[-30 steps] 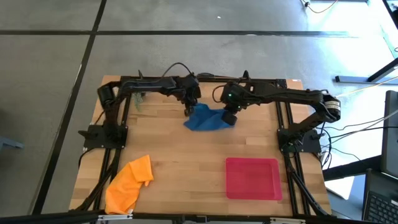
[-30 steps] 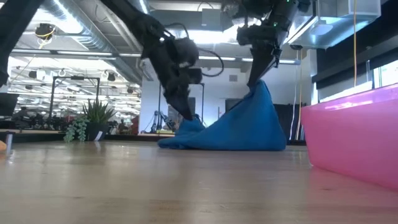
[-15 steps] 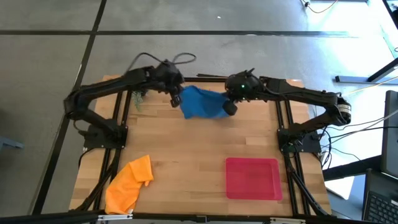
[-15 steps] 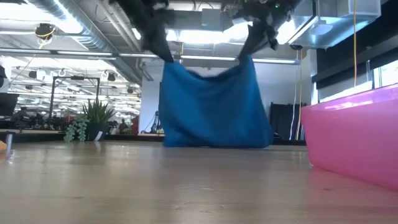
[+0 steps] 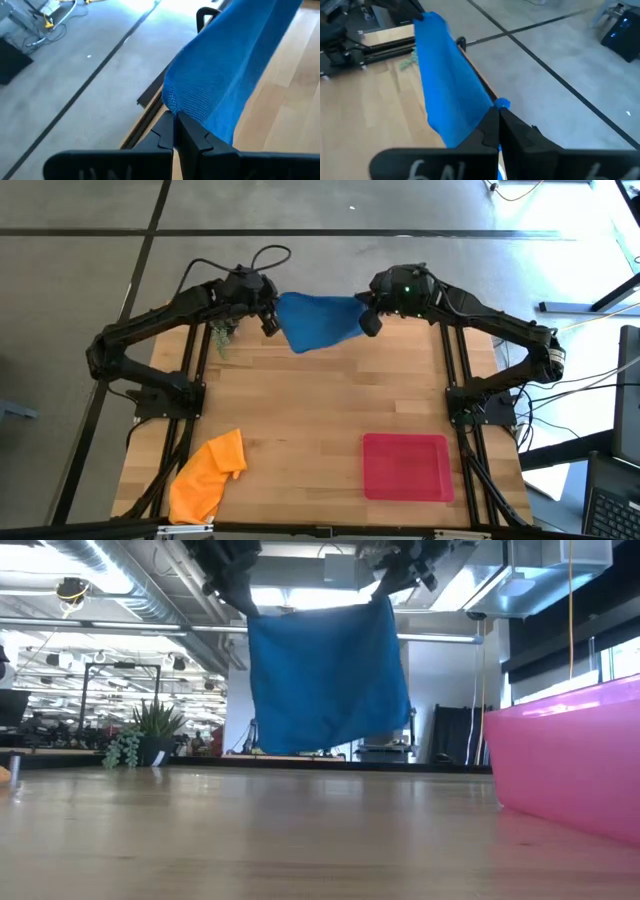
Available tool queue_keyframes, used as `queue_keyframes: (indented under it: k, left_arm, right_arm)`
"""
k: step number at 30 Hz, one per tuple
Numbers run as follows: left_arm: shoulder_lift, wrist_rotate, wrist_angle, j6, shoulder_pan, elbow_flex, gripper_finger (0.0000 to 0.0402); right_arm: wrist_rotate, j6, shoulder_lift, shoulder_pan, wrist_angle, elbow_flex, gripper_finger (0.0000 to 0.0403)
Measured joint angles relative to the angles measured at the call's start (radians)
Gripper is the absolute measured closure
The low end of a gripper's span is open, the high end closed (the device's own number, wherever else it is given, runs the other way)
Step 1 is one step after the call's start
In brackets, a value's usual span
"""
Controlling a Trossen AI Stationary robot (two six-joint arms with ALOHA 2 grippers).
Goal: Roll microfiber towels into tight, uniform cylinder then place into a basket
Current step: Fold the blue microfiber towel
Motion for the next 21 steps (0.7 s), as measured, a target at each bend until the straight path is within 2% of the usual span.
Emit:
queue_keyframes:
  k: [3, 8, 12, 16, 21]
  left_arm:
    - [0.008, 0.033, -0.023, 0.003, -0.009, 0.000, 0.0401]
    - [0.017, 0.147, -0.097, -0.001, -0.064, 0.000, 0.0402]
    - [0.035, 0.165, -0.194, -0.028, -0.140, -0.001, 0.0401]
    - [0.068, 0.184, -0.264, -0.057, -0.217, 0.000, 0.0401]
    - [0.114, 0.254, -0.270, -0.113, -0.304, 0.000, 0.0401]
  right_arm:
    - [-0.018, 0.005, 0.000, 0.002, -0.036, -0.018, 0.0399]
    - [-0.078, 0.046, 0.001, 0.045, -0.100, -0.080, 0.0399]
    - [-0.091, 0.059, 0.001, 0.091, -0.139, -0.128, 0.0399]
    - [-0.167, 0.098, 0.000, 0.134, -0.130, -0.192, 0.0399]
    - [-0.194, 0.128, 0.001, 0.182, -0.127, -0.258, 0.0399]
